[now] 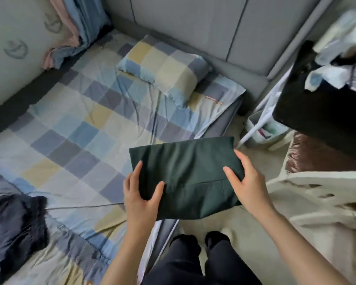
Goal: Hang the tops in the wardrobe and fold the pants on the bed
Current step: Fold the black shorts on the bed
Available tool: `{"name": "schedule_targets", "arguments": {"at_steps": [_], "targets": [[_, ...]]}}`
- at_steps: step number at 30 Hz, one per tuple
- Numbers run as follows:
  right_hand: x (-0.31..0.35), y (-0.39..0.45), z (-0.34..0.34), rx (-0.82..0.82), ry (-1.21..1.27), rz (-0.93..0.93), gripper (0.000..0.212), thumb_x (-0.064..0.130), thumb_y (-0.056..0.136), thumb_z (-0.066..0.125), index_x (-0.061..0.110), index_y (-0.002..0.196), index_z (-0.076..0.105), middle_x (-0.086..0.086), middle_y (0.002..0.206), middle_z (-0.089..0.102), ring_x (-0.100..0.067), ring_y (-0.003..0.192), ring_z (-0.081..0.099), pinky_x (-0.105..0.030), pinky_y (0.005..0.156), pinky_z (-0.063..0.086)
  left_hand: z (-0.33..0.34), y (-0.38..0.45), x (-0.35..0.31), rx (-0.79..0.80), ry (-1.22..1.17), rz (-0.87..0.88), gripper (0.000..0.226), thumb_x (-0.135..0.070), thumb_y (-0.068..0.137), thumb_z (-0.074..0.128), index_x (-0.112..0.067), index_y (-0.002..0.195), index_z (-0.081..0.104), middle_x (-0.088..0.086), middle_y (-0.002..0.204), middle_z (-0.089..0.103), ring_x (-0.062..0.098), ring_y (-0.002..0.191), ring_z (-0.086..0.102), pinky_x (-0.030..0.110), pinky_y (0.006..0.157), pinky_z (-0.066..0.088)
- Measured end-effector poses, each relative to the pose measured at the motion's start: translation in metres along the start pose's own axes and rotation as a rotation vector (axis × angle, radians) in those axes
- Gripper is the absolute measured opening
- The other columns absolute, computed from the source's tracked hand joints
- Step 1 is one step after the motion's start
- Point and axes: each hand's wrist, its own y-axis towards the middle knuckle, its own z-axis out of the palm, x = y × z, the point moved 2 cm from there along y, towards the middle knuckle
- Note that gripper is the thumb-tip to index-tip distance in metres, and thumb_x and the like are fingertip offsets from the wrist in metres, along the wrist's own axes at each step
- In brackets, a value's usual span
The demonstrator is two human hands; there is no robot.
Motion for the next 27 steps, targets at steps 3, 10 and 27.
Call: {"name": "schedule_targets", "arguments": {"at_steps": [3, 10, 27], "targets": [[-0.026, -0.03, -0.041, -0.128, -0.014, 0.08, 0.052, 0.029, 0.09, 0.062, 0.018, 0.139, 0.046, 0.001, 0.135, 0.056, -0.016, 0.12, 0.052, -0.009, 0.09, 0.032, 0.037, -0.01, -0.019, 0.109, 0.079, 0.107, 0.062, -0.021, 0.084, 0.074, -0.042, 0.136, 0.047, -0.014, 0.143, 0.033, -0.012, 0.128, 0.035, 0.023, 0.108, 0.032], [-0.104, -0.122, -0.12, -0.405, 0.049, 0.303, 0.053, 0.035, 0.092, 0.058, 0.021, 0.141, 0.043, 0.007, 0.137, 0.053, -0.009, 0.123, 0.051, -0.02, 0.1, 0.04, 0.133, -0.059, -0.052, 0.466, 0.143, 0.218, 0.052, -0.024, 0.086, 0.072, -0.038, 0.132, 0.054, -0.01, 0.131, 0.051, 0.009, 0.12, 0.053, 0.041, 0.105, 0.046], [-0.313, -0.445, -0.294, -0.828, 0.055, 0.769, 0.05, 0.033, 0.092, 0.057, 0.015, 0.138, 0.047, 0.001, 0.132, 0.058, -0.016, 0.118, 0.056, -0.025, 0.098, 0.045, 0.344, -0.404, -0.098, 1.03, 0.285, 0.473, 0.06, -0.023, 0.085, 0.073, -0.026, 0.141, 0.051, -0.01, 0.152, 0.035, 0.0, 0.136, 0.03, 0.025, 0.112, 0.029]]}}
